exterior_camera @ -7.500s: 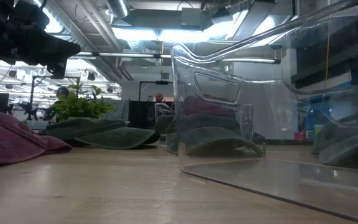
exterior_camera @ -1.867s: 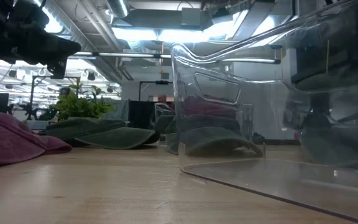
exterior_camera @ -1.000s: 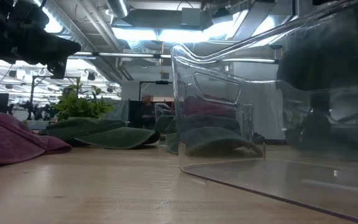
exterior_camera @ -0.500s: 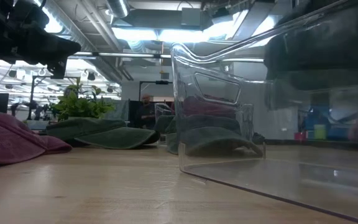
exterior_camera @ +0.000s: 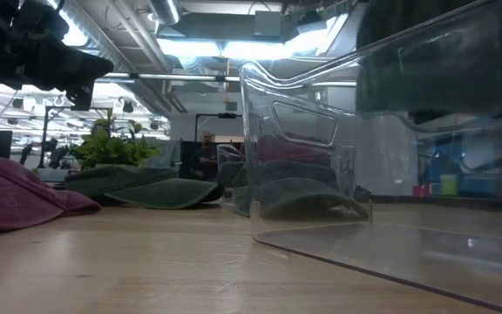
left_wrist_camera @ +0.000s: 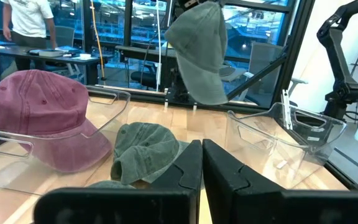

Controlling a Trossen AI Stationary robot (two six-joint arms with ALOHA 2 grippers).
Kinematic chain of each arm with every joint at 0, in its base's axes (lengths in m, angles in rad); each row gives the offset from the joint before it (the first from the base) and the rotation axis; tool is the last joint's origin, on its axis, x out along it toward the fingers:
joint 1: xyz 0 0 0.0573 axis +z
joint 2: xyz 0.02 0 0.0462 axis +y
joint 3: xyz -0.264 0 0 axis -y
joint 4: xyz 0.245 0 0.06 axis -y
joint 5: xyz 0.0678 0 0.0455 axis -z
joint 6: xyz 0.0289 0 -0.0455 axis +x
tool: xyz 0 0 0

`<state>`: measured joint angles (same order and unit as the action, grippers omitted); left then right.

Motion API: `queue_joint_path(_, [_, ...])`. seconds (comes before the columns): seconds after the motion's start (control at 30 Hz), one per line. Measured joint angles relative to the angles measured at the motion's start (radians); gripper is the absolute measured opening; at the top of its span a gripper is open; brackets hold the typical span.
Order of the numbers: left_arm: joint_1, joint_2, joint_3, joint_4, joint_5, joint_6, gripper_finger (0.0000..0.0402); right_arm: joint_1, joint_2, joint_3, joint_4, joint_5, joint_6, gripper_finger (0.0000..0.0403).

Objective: Pick & Place hat
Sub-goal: Put the right black cap into the bottom transparent bin

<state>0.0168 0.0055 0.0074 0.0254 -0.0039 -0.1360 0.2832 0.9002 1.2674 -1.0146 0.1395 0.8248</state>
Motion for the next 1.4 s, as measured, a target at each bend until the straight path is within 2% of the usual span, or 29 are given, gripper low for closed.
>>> queue_joint_path(0.87, [0.000, 0.000, 0.000, 0.000, 0.000, 0.000, 0.0012, 0.115, 0.192, 0.233, 0.000, 0.000, -0.048, 0.0058])
queue_joint_path(1.4, [0.000, 0.000, 0.000, 0.000, 0.000, 0.000, 0.0011, 0.255, 0.258, 0.253, 0.020, 0.084, 0.065, 0.0058])
